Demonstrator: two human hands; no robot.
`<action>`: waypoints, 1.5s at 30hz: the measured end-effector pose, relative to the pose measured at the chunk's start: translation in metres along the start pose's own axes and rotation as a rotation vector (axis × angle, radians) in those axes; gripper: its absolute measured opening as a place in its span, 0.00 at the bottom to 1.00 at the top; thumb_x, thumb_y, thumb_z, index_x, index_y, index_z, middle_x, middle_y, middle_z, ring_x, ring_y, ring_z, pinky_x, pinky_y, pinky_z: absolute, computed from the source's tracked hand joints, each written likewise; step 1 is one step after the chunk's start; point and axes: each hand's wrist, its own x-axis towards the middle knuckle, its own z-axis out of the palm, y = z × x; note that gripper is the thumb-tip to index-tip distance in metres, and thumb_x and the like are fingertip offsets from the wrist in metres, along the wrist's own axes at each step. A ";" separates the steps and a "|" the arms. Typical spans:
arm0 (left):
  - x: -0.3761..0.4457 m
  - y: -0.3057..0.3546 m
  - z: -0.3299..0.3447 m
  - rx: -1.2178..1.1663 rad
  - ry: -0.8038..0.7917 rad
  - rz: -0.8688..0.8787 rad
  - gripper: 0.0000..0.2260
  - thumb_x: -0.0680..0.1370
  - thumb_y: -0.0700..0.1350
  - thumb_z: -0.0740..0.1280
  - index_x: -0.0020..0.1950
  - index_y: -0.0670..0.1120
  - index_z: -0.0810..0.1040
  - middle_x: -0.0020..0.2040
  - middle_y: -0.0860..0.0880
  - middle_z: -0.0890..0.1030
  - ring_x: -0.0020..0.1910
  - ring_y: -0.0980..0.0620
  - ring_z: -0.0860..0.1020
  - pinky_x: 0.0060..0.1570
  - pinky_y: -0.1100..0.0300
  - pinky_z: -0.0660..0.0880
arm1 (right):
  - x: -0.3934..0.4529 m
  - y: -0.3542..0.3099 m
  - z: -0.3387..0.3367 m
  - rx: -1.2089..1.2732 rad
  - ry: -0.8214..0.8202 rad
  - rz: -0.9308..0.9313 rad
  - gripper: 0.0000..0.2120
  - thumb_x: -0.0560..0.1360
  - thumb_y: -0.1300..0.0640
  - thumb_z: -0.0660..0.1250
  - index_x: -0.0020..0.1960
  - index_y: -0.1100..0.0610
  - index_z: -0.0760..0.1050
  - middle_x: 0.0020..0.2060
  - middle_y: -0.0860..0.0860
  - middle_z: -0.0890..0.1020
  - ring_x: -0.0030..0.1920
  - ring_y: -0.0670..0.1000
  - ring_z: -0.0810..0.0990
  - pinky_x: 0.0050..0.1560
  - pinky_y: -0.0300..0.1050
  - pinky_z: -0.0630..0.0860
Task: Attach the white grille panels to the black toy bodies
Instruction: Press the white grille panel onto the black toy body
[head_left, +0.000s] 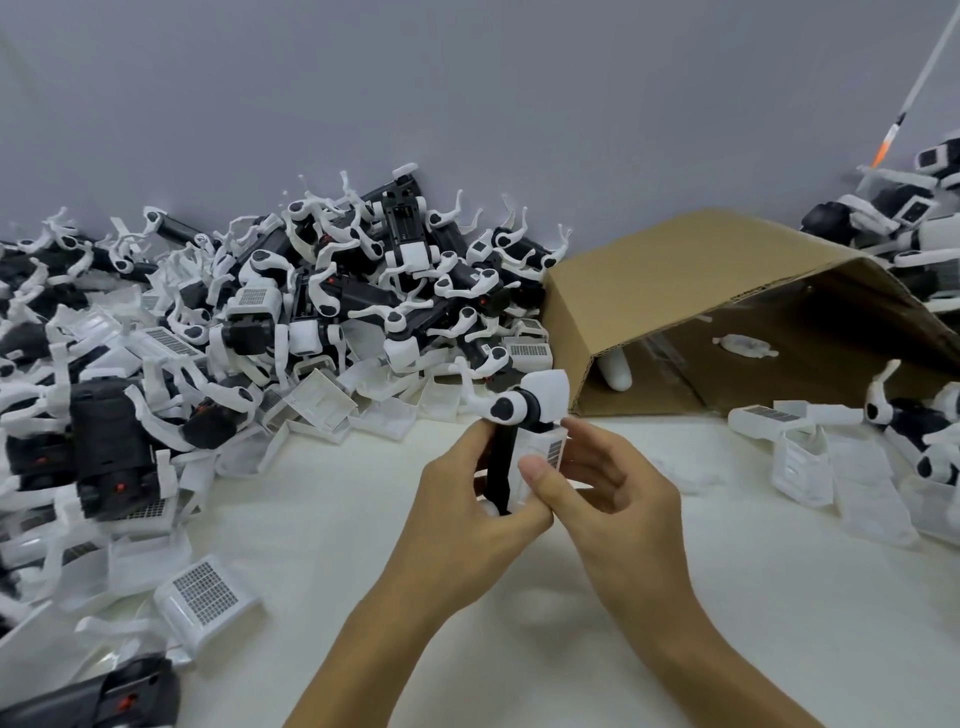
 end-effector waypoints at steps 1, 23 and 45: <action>0.000 0.000 0.000 0.013 0.012 0.012 0.19 0.76 0.40 0.71 0.60 0.61 0.78 0.51 0.59 0.85 0.48 0.55 0.83 0.46 0.59 0.82 | 0.000 0.000 -0.001 0.016 -0.020 0.004 0.19 0.64 0.43 0.77 0.54 0.40 0.81 0.47 0.39 0.87 0.51 0.42 0.85 0.49 0.34 0.80; 0.004 0.001 0.014 -0.514 0.126 -0.115 0.11 0.74 0.50 0.75 0.55 0.48 0.86 0.52 0.44 0.86 0.53 0.46 0.85 0.58 0.38 0.79 | 0.005 -0.007 -0.002 0.070 -0.124 0.084 0.17 0.71 0.35 0.63 0.48 0.41 0.86 0.46 0.49 0.86 0.49 0.46 0.85 0.46 0.35 0.80; 0.002 -0.006 0.017 -0.448 -0.030 -0.069 0.21 0.71 0.47 0.76 0.64 0.49 0.81 0.59 0.47 0.84 0.63 0.47 0.80 0.56 0.55 0.80 | -0.003 0.001 0.004 0.046 -0.094 0.023 0.13 0.79 0.40 0.56 0.47 0.39 0.78 0.49 0.55 0.81 0.47 0.53 0.84 0.47 0.56 0.83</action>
